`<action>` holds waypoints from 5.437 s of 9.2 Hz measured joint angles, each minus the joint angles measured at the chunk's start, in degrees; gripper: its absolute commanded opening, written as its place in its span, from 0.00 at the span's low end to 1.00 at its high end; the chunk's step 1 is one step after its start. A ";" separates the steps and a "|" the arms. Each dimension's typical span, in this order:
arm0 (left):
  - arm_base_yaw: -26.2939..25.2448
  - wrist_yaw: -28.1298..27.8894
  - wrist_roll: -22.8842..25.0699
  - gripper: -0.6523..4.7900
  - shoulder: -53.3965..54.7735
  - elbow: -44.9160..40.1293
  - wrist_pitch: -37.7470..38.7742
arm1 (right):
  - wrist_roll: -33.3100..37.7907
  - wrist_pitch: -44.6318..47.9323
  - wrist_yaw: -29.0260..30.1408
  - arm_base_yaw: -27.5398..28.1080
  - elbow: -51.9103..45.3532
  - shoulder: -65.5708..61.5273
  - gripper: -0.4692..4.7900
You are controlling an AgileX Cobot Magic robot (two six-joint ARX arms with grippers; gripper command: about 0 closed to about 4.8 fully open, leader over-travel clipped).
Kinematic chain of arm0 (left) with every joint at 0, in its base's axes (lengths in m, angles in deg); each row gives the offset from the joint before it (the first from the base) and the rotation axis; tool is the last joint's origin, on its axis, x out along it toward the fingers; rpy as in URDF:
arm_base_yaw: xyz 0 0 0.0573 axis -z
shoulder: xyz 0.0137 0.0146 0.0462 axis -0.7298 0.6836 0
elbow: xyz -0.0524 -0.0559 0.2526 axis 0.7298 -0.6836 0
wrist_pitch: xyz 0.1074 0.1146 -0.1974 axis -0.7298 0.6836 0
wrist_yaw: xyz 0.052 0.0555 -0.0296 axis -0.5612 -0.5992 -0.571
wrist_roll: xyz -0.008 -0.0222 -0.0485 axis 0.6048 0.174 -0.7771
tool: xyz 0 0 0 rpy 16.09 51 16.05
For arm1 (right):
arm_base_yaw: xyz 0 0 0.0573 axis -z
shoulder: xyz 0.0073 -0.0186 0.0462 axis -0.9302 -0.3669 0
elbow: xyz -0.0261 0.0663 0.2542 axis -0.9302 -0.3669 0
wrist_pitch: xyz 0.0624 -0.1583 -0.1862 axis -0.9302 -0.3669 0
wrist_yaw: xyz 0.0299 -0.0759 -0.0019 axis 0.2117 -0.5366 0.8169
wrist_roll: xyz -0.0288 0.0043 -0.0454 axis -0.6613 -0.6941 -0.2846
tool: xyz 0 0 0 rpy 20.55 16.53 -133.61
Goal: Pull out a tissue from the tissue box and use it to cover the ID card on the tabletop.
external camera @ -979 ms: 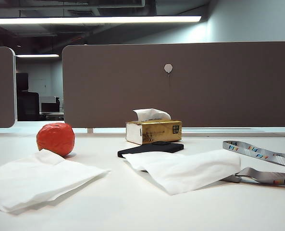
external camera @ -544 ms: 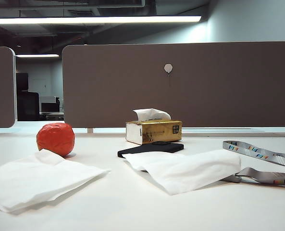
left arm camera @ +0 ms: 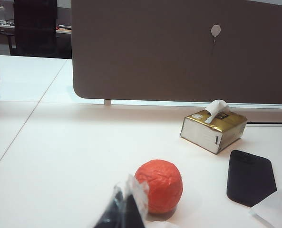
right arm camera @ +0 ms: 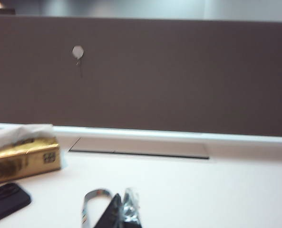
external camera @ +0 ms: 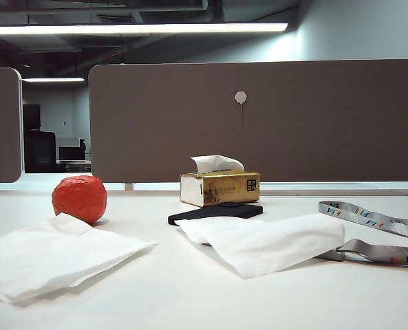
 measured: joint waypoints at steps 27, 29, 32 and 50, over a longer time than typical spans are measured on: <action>0.00 -0.70 0.20 0.11 0.00 0.00 1.99 | -0.28 -2.62 8.31 -1.09 -0.02 0.00 0.08; 0.00 -5.07 0.22 0.11 0.00 0.00 2.01 | 1.77 -4.70 4.52 -1.09 -0.02 0.00 0.08; 0.00 -5.11 0.22 0.11 0.00 0.00 2.03 | 3.98 -6.25 3.87 -1.09 -0.02 0.00 0.08; 0.00 -5.57 5.16 0.11 0.00 0.00 3.89 | 5.86 -7.93 7.65 -1.11 -0.02 0.00 0.08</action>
